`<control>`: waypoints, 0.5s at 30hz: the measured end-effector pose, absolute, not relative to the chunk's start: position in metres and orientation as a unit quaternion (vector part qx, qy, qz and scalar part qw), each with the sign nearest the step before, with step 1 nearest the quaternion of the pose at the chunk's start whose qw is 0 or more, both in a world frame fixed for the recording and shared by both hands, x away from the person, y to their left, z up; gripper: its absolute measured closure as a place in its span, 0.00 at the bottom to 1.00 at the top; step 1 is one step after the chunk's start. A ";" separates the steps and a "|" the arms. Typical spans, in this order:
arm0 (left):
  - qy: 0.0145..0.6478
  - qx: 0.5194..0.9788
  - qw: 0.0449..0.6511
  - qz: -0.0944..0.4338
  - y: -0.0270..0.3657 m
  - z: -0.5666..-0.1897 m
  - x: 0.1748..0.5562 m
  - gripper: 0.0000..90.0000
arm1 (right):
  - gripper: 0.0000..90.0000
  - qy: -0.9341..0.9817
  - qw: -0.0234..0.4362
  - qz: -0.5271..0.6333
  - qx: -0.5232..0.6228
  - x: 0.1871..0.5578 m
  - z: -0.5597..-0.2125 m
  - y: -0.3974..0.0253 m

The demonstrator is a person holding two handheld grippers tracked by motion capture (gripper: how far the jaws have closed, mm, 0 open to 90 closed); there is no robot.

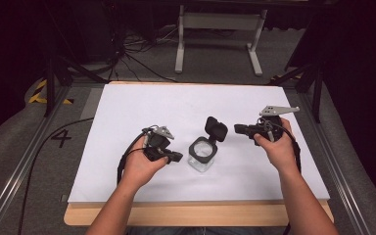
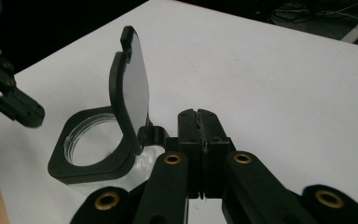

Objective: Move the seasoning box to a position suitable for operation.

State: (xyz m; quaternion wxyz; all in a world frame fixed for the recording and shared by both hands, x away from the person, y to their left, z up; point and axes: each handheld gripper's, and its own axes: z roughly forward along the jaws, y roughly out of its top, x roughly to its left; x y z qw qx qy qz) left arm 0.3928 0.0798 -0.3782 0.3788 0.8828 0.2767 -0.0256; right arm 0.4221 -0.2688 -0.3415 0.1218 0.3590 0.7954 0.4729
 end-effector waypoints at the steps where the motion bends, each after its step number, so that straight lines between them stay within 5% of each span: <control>1: 0.274 0.886 0.375 -0.027 0.078 -0.380 0.393 1.00 | 1.00 0.794 0.124 0.476 0.357 0.423 -0.341 -0.269; 15: 0.287 0.883 0.371 -0.016 0.072 -0.392 0.398 1.00 | 1.00 0.795 0.121 0.482 0.348 0.422 -0.343 -0.258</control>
